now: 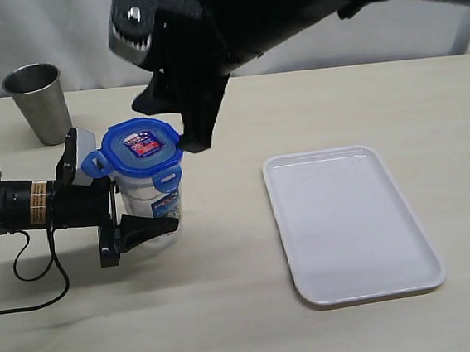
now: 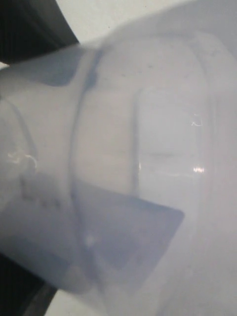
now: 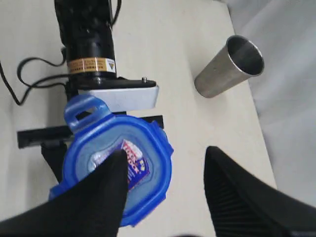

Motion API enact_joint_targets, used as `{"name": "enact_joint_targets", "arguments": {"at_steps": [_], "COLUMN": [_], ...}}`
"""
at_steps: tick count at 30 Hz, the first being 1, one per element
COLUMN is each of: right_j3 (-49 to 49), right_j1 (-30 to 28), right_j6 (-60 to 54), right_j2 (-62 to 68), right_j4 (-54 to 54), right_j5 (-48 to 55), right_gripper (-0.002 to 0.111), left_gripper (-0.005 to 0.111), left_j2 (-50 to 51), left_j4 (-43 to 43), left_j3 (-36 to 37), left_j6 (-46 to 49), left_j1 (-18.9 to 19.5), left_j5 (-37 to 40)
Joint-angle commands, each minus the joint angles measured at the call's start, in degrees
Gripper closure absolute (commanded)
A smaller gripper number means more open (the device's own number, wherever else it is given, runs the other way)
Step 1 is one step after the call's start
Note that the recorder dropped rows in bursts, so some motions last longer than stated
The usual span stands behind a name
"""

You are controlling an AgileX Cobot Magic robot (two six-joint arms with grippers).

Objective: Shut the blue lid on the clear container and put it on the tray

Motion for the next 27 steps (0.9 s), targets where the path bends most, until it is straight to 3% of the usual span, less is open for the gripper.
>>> {"name": "enact_joint_targets", "arguments": {"at_steps": [1, 12, 22, 27], "right_j3": [4.4, 6.4, 7.9, 7.9], "right_j1": [2.4, 3.0, 3.7, 4.0], "right_j6": [-1.3, -2.4, -5.2, -4.6], "right_j2": [1.0, 1.0, 2.6, 5.4], "right_j4": [-8.8, -10.7, -6.5, -9.2], "right_j5": [-3.9, 2.3, 0.6, -1.5], "right_gripper": [0.062, 0.062, 0.065, 0.068], "left_gripper": [0.107, 0.107, 0.107, 0.107], "left_j2": [-0.5, -0.5, -0.5, -0.5], "left_j4": [-1.0, -1.1, -1.2, -1.1], "left_j3": [-0.3, -0.3, -0.3, -0.3], "left_j6": [-0.5, -0.5, -0.5, -0.5], "left_j1": [-0.4, -0.4, -0.4, -0.4], "left_j5": [-1.8, -1.8, -1.8, -1.8]}}
